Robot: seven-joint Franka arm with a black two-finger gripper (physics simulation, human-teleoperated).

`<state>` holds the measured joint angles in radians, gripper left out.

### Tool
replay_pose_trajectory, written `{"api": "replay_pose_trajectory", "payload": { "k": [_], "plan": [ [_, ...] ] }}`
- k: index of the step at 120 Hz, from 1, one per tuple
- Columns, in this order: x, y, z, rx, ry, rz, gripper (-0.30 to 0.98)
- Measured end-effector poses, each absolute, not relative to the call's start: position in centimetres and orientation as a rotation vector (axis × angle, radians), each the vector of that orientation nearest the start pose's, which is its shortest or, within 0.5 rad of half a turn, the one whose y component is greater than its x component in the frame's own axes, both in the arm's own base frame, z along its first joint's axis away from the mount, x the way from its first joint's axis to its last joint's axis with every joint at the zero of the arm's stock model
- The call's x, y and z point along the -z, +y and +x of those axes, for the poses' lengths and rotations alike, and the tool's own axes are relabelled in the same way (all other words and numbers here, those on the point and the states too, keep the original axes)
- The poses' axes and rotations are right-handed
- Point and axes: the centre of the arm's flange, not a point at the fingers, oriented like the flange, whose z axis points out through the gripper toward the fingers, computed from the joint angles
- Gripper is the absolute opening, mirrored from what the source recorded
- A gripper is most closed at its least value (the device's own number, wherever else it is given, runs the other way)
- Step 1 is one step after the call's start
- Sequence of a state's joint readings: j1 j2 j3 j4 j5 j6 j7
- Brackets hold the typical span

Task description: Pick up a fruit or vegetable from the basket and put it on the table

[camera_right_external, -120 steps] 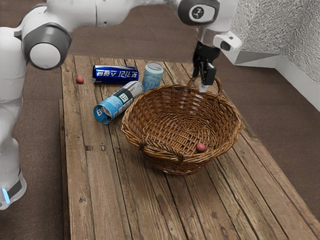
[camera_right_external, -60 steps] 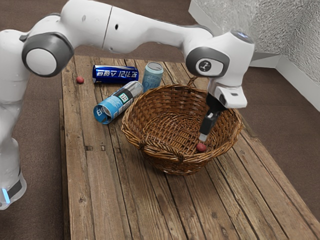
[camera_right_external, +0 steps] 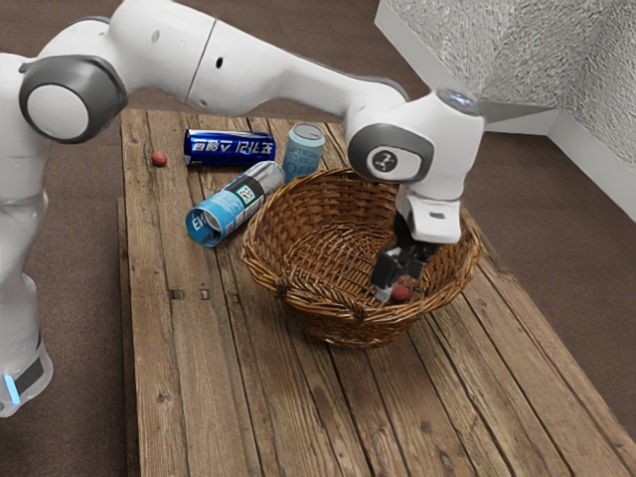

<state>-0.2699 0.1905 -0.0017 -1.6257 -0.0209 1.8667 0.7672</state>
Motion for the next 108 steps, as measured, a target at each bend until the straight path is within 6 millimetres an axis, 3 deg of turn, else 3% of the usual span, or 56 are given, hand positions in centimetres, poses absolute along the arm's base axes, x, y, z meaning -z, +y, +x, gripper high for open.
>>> {"api": "replay_pose_trajectory", "payload": {
  "k": [20,52,83,102,108],
  "plan": [
    [-49.9,-17.0,60.6,0.091,1.615,-2.7,0.69],
    [-49.6,-16.7,61.2,0.114,1.667,-2.658,0.68],
    [-49.7,-15.7,61.6,0.129,1.681,-2.641,0.22],
    [-50.1,-15.7,61.6,0.15,1.693,-2.627,0.17],
    [-51.2,-15.6,61.3,0.173,1.693,-2.62,0.17]
  ]
}}
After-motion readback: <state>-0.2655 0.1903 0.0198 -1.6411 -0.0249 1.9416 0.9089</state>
